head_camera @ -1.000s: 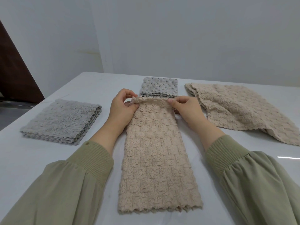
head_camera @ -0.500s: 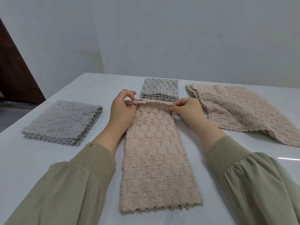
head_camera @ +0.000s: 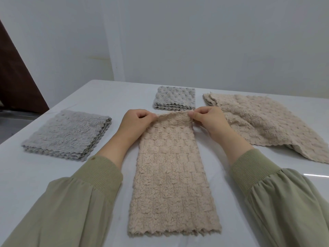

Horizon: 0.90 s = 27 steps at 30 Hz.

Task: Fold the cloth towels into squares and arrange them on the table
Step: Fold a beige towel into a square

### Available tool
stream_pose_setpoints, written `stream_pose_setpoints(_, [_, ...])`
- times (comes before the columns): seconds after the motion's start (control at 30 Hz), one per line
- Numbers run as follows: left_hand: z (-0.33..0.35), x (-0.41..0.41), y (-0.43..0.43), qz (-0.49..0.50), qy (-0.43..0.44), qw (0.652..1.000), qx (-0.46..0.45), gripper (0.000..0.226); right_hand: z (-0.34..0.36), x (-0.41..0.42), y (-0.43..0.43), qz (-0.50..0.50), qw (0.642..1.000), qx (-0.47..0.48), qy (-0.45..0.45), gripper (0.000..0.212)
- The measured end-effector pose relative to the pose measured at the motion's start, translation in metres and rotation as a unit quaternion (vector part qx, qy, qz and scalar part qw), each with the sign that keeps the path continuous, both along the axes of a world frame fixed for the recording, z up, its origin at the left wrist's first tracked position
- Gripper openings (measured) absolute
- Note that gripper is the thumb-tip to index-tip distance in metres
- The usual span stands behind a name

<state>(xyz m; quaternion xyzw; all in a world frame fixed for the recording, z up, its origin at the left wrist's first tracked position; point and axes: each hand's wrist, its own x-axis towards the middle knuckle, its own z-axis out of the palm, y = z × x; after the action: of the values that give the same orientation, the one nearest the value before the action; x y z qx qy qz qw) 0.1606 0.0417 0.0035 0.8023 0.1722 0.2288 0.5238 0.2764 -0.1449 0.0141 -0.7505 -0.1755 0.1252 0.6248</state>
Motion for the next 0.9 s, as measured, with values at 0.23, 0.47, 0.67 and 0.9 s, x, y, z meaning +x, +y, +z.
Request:
stream_pose_setpoints(0.23, [0.002, 0.0, 0.0, 0.023, -0.045, 0.998, -0.045, 0.008, 0.005, -0.004, 0.002, -0.016, 1.0, -0.015, 0.016, 0.015])
stream_pose_setpoints(0.47, [0.002, 0.001, 0.0, 0.064, -0.074, 0.995, -0.032, 0.012, 0.004, -0.007, 0.004, -0.061, 0.998, -0.008, -0.005, 0.011])
stream_pose_setpoints(0.67, [0.001, 0.004, 0.002, 0.094, -0.1, 0.99, -0.017, 0.014, 0.004, -0.008, 0.012, -0.097, 0.991, 0.048, -0.083, 0.024])
stream_pose_setpoints(0.9, [0.0, 0.004, 0.007, 0.087, -0.103, 0.989, -0.053, 0.009, 0.003, -0.012, 0.013, 0.008, 0.999, 0.006, 0.049, 0.026])
